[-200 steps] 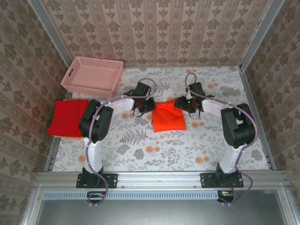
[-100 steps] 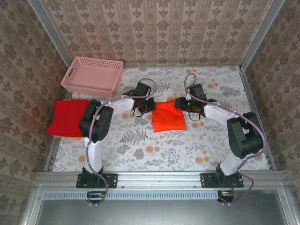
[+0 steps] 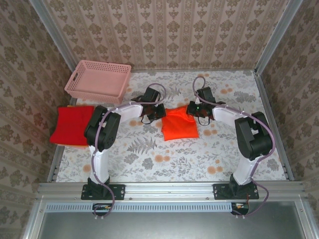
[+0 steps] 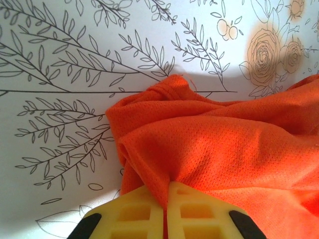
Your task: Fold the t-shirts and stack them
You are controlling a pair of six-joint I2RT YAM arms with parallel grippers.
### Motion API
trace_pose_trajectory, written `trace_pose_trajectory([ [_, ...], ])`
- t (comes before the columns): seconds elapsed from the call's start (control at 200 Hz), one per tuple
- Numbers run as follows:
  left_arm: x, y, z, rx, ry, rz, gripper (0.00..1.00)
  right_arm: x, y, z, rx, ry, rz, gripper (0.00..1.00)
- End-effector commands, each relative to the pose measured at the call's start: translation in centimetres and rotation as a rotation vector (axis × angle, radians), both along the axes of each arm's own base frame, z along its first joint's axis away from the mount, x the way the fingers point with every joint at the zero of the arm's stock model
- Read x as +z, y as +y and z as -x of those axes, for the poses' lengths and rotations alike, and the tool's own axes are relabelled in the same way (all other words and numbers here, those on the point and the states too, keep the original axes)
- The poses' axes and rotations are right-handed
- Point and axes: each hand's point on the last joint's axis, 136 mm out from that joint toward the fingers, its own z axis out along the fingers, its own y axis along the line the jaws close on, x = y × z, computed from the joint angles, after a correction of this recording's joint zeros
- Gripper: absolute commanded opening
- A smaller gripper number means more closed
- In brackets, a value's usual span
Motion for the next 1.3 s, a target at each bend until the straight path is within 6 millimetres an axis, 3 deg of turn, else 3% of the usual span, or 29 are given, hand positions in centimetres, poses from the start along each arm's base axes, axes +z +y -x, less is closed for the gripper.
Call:
trace_pose_trajectory([
  [0.0, -1.0, 0.3, 0.4, -0.022, 0.030, -0.018, 0.07, 1.1, -1.8, -1.1, -0.071, -0.030, 0.049, 0.00],
  [0.18, -1.3, 0.3, 0.3, -0.022, 0.035, -0.018, 0.06, 0.3, -2.7, -1.9, -0.096, 0.000, 0.053, 0.10],
  [0.405, -2.1, 0.7, 0.4, -0.017, 0.050, -0.027, 0.06, -0.7, -3.6, -3.2, -0.131, 0.004, 0.057, 0.09],
  [0.51, -2.3, 0.7, 0.4, -0.013, 0.053, -0.026, 0.06, -2.1, -3.1, -3.6, -0.101, 0.049, 0.036, 0.20],
  [0.655, -2.8, 0.7, 0.2, 0.002, 0.069, -0.025, 0.13, -4.7, -2.0, -3.1, -0.059, 0.144, 0.007, 0.24],
  [0.715, -2.5, 0.4, 0.0, 0.000, 0.063, -0.009, 0.18, -5.0, -1.8, -2.9, -0.052, 0.157, -0.006, 0.25],
  [0.8, -1.6, 0.0, -0.5, -0.005, 0.038, 0.009, 0.27, -3.7, -1.7, -2.7, -0.042, 0.118, -0.013, 0.31],
  [1.005, 2.3, -0.5, -1.9, -0.020, -0.069, 0.026, 0.57, 1.8, -3.5, -1.7, -0.055, -0.035, 0.054, 0.65],
  [1.105, 4.3, -0.3, -2.6, -0.031, -0.135, 0.020, 0.71, 3.5, -3.2, -0.5, -0.011, -0.098, 0.042, 0.83],
  [1.15, 5.1, -0.1, -2.7, -0.039, -0.166, 0.014, 0.76, 3.6, -3.0, 0.3, 0.019, -0.111, 0.041, 0.88],
  [1.245, 6.2, 0.9, -2.3, -0.026, -0.199, -0.005, 0.99, 2.9, -3.2, 1.9, 0.049, -0.099, 0.058, 0.91],
  [1.295, 6.3, 1.3, -1.7, -0.013, -0.195, -0.004, 1.00, 2.2, -3.0, 2.8, 0.063, -0.074, 0.051, 0.90],
])
